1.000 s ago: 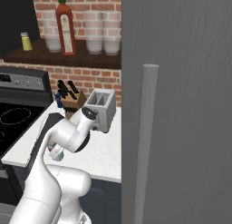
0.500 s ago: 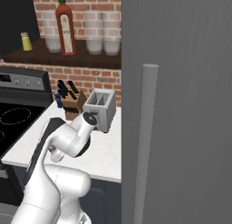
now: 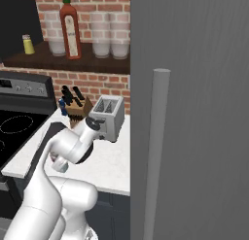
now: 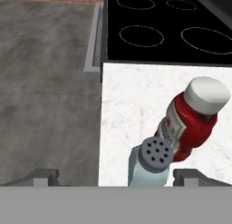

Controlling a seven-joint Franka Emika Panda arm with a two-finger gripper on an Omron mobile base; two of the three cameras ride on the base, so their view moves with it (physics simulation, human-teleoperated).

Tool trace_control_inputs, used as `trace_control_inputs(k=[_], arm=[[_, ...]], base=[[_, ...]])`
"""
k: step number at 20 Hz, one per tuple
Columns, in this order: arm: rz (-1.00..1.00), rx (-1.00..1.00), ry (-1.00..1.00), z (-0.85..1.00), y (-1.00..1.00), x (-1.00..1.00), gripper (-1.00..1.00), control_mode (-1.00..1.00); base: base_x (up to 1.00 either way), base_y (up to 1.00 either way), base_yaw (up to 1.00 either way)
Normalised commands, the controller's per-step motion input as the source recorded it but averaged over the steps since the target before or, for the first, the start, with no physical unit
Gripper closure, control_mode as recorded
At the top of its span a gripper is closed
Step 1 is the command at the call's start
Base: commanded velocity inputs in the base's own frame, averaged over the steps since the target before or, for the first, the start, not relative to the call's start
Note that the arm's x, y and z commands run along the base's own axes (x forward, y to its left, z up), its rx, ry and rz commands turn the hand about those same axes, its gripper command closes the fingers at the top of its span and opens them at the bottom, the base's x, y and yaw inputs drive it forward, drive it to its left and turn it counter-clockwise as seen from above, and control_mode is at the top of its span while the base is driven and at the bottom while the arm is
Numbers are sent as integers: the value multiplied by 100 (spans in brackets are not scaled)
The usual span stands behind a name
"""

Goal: Put the shaker and condiment bottle from the counter next to their counterparts in the cabinet.

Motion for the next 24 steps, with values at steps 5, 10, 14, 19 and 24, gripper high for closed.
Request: trace_control_inputs(k=[5,10,14,19,24], arm=[[0,0,0,-19,13,9,-100,-100],[0,0,0,-11,0,0,-100,-100],[0,-6,0,-36,4,0,-100,-100],[0,-6,0,-37,9,2,-100,-100],[0,-2,0,-19,4,5,-100,-100]], base=[[0,0,0],[0,0,0],[0,0,0],[0,0,0],[0,0,0]])
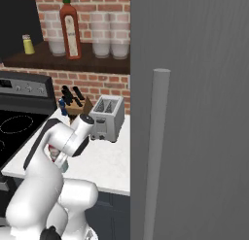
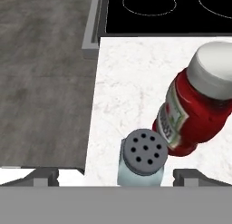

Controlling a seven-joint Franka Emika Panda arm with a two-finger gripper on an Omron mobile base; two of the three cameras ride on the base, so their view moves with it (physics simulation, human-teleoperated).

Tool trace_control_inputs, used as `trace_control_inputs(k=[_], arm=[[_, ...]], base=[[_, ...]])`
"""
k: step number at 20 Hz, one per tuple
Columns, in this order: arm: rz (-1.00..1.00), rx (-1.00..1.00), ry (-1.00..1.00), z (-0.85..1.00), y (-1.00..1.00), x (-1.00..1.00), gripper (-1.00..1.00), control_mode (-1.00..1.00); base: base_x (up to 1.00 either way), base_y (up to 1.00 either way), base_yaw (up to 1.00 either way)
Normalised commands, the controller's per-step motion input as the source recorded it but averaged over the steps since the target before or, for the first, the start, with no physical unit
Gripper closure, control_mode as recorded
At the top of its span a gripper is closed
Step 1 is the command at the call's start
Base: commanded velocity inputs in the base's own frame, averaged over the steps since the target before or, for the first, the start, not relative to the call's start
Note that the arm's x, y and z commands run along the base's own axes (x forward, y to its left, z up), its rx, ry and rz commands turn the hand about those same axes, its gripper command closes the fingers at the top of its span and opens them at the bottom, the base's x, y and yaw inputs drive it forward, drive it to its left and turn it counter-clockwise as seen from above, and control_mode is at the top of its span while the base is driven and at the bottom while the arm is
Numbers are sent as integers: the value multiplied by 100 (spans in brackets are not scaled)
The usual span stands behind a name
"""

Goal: Put the shaker and condiment bottle from the counter next to their counterparts in the cabinet.

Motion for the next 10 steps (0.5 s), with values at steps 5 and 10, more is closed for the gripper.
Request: trace_control_inputs(k=[5,10], arm=[[0,0,0,-12,3,2,-100,-100],[0,-1,0,-16,14,0,-100,-100]], base=[[0,0,0],[0,0,0]])
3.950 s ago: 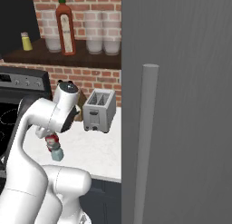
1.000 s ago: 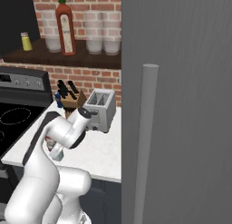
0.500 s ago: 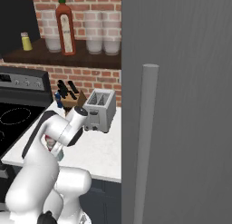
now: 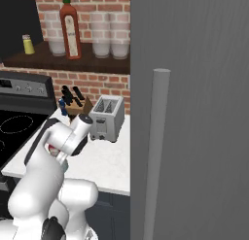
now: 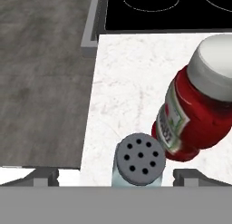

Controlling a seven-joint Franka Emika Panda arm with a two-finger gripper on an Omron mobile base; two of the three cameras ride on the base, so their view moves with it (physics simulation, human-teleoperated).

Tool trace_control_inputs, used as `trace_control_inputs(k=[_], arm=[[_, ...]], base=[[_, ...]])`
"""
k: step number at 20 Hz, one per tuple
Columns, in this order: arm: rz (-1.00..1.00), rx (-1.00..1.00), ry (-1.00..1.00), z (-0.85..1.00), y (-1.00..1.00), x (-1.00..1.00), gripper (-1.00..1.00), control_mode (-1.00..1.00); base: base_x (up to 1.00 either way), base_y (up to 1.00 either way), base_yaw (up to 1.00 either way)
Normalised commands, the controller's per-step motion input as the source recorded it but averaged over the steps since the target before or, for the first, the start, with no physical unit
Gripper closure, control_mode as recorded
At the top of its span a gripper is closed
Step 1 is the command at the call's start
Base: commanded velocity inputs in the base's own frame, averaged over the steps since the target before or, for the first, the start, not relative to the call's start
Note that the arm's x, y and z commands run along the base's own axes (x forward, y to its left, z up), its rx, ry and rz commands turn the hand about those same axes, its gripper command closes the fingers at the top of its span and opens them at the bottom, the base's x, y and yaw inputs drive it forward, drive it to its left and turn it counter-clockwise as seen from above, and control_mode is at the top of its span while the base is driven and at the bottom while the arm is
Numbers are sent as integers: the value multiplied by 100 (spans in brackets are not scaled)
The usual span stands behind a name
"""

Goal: Put the shaker and condiment bottle from the counter next to their counterparts in the cabinet.

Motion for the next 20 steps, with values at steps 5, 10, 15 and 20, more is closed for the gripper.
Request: trace_control_inputs(k=[5,10,15,20], arm=[[0,-1,0,-20,17,0,-100,-100],[0,0,0,-12,5,0,-100,-100],[0,0,-1,-17,0,0,-100,-100],[0,-1,-4,-14,-1,4,-100,-100]], base=[[0,0,0],[0,0,0],[0,0,0],[0,0,0]])
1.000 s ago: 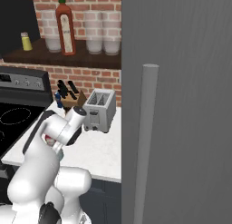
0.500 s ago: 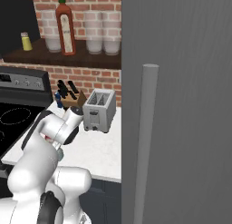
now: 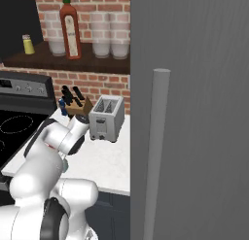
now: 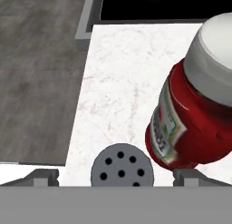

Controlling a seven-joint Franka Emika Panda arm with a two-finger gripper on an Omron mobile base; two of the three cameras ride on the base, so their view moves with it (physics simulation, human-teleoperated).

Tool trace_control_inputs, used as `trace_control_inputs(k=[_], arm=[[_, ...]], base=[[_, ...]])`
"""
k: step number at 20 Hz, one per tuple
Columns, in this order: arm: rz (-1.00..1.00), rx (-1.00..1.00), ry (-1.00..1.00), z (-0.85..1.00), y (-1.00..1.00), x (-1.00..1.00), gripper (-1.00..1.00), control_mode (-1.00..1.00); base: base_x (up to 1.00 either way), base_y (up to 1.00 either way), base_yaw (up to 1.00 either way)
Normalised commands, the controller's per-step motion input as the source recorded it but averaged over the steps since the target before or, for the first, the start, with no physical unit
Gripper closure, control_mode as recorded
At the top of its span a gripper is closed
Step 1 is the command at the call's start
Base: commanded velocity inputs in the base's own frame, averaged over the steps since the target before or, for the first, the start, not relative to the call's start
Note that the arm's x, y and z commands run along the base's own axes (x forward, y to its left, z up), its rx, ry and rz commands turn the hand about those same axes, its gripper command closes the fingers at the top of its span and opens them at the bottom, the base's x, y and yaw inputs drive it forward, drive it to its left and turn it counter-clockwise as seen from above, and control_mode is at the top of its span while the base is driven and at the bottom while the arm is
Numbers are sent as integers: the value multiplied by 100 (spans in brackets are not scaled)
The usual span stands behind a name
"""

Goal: Put the shaker and condiment bottle from the counter next to their counterparts in the cabinet.

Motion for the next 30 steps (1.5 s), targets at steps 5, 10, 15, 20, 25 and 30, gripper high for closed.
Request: trace_control_inputs(k=[5,10,15,20,25,30], arm=[[0,-1,-5,-13,0,10,-100,-100],[0,-2,-2,-31,0,2,-100,-100],[0,-3,0,-43,3,0,-100,-100],[0,-3,0,-39,5,0,100,-100],[0,-1,-1,-25,1,0,100,-100],[0,1,-4,-5,-6,0,100,-100]], base=[[0,0,0],[0,0,0],[0,0,0],[0,0,0],[0,0,0],[0,0,0]])
